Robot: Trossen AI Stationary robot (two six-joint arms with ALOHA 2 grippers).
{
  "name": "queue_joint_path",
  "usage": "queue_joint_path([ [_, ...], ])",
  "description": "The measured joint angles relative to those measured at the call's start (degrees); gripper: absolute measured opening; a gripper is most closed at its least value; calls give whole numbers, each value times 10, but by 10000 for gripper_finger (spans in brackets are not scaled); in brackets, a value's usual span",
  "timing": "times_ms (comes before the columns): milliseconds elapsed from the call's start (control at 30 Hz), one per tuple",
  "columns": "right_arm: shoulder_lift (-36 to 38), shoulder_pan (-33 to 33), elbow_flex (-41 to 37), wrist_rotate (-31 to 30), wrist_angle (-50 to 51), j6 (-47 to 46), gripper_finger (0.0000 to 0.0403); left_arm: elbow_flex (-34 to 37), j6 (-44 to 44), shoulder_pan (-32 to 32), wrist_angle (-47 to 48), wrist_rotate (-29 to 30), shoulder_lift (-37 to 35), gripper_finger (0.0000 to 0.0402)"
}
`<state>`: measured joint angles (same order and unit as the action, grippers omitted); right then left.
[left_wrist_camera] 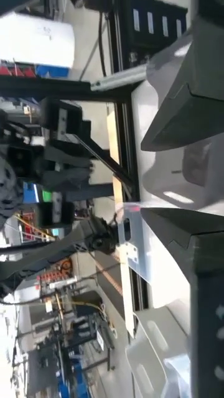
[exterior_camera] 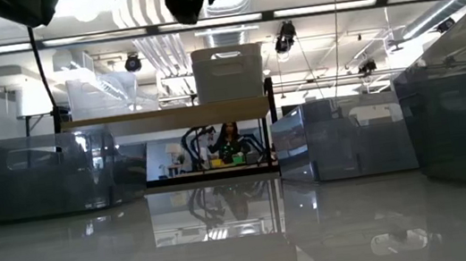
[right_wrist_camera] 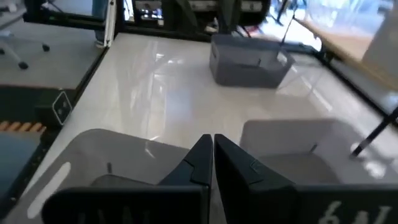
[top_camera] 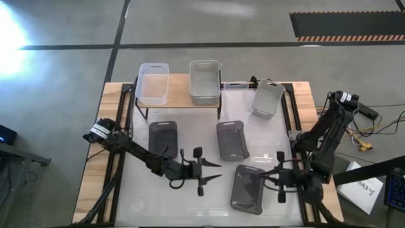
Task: Stack baskets on shelf by color
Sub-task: Stack the bottom black bin on top of the top black bin
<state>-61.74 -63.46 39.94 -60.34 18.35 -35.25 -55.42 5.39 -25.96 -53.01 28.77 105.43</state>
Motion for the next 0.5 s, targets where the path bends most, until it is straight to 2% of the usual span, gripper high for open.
queue_joint_path([
  [100, -12, 7, 0, 2, 14, -76, 9, -3, -1, -8, 0, -17, 1, 143],
  [167, -10, 24, 0, 26, 32, -111, 9, -3, -4, -18, 0, -20, 1, 143],
  [367, 19, 115, 2, 151, 85, -118, 9, -3, -11, -57, 0, -21, 1, 143],
  [500, 19, 192, 24, 232, 168, -164, 9, -3, -20, -83, 0, -17, 1, 143],
])
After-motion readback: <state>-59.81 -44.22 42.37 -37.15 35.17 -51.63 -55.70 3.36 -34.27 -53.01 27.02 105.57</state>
